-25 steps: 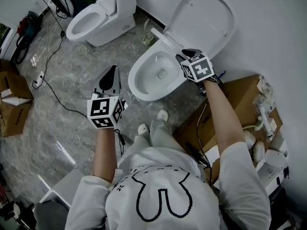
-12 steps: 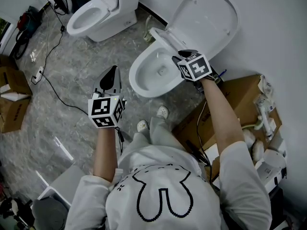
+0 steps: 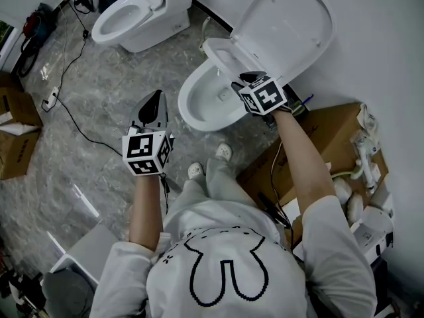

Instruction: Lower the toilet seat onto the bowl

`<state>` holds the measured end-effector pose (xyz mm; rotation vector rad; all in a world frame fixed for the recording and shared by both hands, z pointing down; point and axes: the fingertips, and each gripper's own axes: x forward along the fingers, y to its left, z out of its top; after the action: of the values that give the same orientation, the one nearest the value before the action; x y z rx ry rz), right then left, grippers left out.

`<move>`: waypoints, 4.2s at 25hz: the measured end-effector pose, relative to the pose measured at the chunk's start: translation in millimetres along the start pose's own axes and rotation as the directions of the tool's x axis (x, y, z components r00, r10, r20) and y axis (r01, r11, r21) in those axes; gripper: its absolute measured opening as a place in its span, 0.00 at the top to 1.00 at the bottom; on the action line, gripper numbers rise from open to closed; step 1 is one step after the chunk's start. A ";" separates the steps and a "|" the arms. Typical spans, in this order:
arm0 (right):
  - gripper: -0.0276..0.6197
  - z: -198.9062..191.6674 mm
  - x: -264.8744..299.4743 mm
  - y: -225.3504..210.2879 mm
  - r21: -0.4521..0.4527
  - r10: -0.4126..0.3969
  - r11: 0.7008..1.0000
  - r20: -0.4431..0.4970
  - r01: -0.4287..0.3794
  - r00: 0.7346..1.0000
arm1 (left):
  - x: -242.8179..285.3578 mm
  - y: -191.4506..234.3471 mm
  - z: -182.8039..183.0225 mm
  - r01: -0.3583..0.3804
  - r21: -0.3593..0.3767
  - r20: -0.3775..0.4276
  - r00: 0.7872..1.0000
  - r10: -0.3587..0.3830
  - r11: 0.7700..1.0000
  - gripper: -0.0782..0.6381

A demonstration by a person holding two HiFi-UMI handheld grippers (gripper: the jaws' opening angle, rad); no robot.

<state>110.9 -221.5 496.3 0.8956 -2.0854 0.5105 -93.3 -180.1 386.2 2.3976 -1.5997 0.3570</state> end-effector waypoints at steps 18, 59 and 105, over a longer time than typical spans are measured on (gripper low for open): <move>0.70 -12.1 37.2 46.8 0.028 0.078 0.997 -0.038 -0.077 0.996 | -11.5 12.5 -32.9 0.000 -0.030 -0.041 0.999 -0.001 1.000 0.88; 0.71 -71.3 128.7 116.9 0.053 0.159 0.987 -0.151 -0.152 0.976 | 4.4 58.6 -135.6 -0.055 -0.113 -0.138 0.990 0.039 0.992 0.88; 0.71 -160.3 267.1 156.3 0.031 0.132 0.991 -0.301 -0.129 0.945 | 49.2 97.7 -249.9 -0.073 -0.135 -0.230 0.972 0.041 0.988 0.88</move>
<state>-39.6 -131.5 797.5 0.6417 -1.8686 0.6852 -183.1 -177.4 643.7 2.1241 -1.5386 0.4901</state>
